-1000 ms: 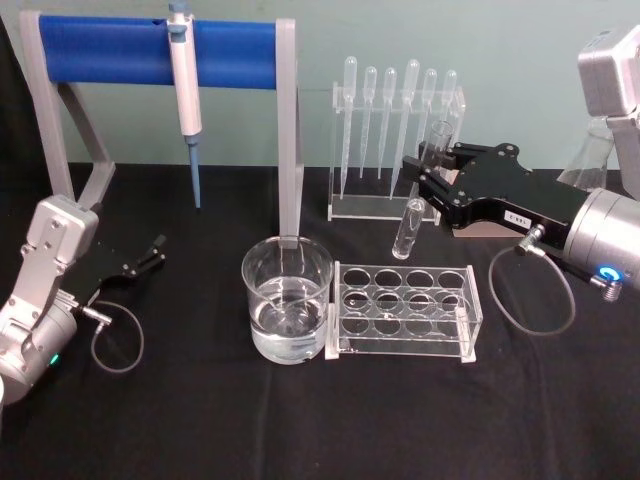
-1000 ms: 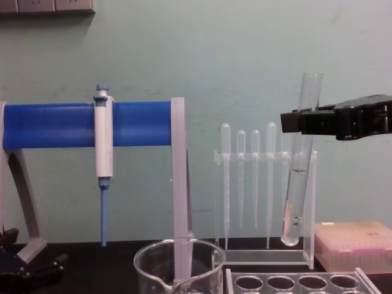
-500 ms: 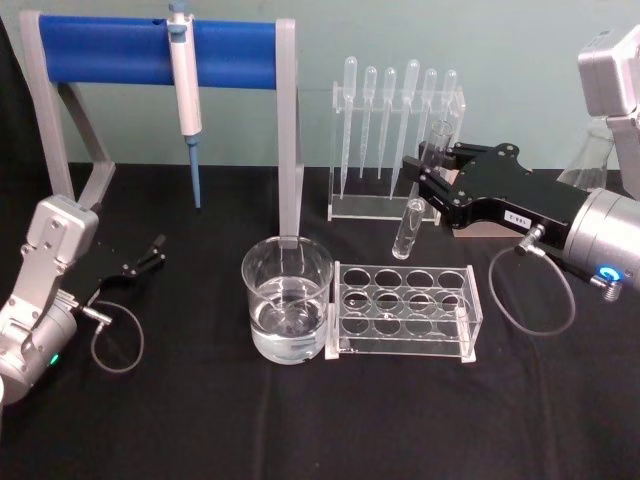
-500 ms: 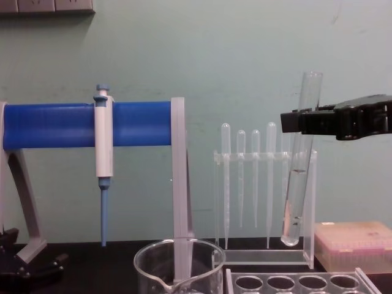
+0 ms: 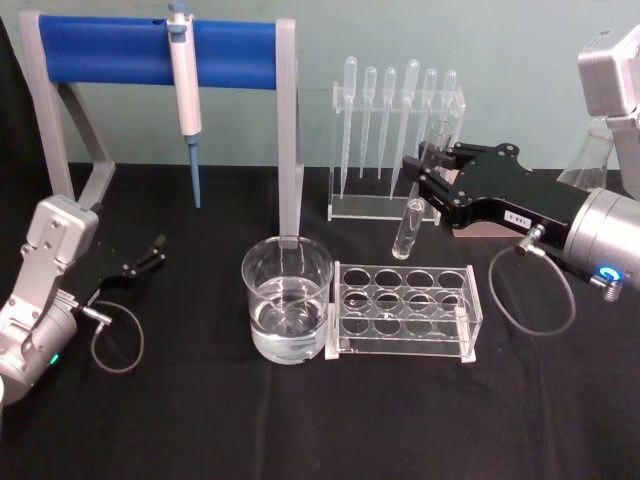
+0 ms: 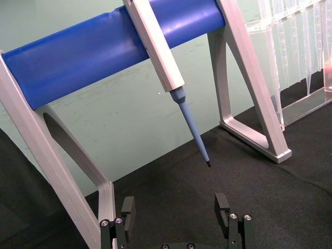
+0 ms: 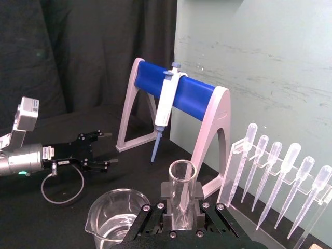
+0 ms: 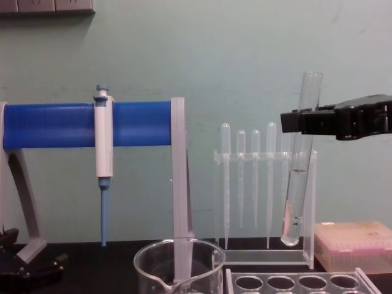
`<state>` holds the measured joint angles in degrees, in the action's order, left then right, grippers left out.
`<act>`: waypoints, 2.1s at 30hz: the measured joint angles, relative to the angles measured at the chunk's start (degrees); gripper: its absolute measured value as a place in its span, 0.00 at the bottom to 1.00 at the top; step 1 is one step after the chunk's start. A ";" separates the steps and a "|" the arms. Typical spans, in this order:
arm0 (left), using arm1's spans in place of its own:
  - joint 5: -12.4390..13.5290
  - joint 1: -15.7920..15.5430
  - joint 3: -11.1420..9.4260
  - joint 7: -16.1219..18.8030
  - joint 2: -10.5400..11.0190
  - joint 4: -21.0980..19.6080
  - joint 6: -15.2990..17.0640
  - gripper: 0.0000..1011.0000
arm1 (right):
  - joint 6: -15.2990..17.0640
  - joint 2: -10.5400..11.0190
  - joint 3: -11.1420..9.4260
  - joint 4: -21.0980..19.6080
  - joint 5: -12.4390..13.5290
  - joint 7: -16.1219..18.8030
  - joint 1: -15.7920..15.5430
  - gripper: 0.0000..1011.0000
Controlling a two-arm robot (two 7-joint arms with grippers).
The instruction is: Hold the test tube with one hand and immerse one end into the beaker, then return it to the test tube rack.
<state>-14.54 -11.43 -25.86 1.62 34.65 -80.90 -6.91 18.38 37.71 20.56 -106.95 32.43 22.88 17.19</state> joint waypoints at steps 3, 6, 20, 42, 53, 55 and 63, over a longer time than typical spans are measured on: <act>0.00 0.00 0.00 0.00 0.00 0.00 0.00 0.99 | 0.00 0.00 0.00 0.00 0.00 0.00 0.00 0.22; 0.00 0.00 0.00 0.00 0.00 0.00 0.00 0.99 | 0.00 0.00 0.00 0.00 0.00 0.00 0.00 0.22; 0.00 0.00 0.00 0.00 0.00 0.00 0.00 0.99 | 0.00 0.00 0.00 0.00 0.00 0.00 0.00 0.22; -0.01 0.00 0.00 0.00 0.00 0.00 0.00 0.99 | 0.00 0.00 0.00 0.00 0.00 0.00 0.00 0.22; 0.00 0.00 0.00 0.00 0.00 0.00 0.00 0.99 | 0.00 0.00 0.00 0.00 0.00 0.00 0.00 0.22; 0.00 0.00 0.00 0.00 0.00 0.00 0.00 0.99 | 0.00 0.00 0.00 0.00 0.00 0.00 0.00 0.22; 0.00 0.00 0.00 0.00 0.00 0.00 0.00 0.99 | 0.00 0.00 0.00 0.00 0.00 0.00 0.00 0.22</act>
<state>-14.55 -11.43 -25.86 1.62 34.65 -80.90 -6.91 18.38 37.71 20.56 -106.95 32.43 22.88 17.19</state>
